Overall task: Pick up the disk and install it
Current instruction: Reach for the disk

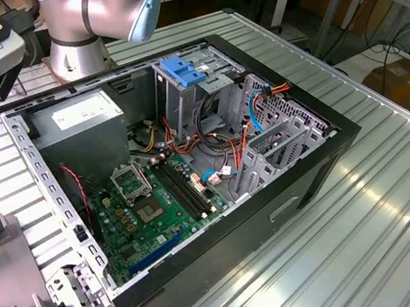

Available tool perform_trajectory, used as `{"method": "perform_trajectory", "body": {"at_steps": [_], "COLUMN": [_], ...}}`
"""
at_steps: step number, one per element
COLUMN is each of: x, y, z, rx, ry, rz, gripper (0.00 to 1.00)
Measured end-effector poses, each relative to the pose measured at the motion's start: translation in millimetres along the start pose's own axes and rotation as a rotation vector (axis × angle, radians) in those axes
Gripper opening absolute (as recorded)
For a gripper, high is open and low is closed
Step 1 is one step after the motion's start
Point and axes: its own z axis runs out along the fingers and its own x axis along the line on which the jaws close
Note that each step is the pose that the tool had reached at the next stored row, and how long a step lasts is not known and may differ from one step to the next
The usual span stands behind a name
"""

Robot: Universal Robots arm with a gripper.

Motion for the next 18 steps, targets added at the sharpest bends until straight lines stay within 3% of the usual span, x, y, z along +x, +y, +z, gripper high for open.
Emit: {"method": "perform_trajectory", "body": {"at_steps": [7, 12, 18], "x": [23.3, 36.3, 36.9], "y": [3.9, 5.8, 5.8], "z": [0.4, 0.6, 0.6], "rx": [-0.0001, -0.0001, 0.0000], "ry": [-0.0001, 0.0000, 0.0002], "rz": [0.000, 0.000, -0.001], "gripper": [0.11, 0.11, 0.11]}}
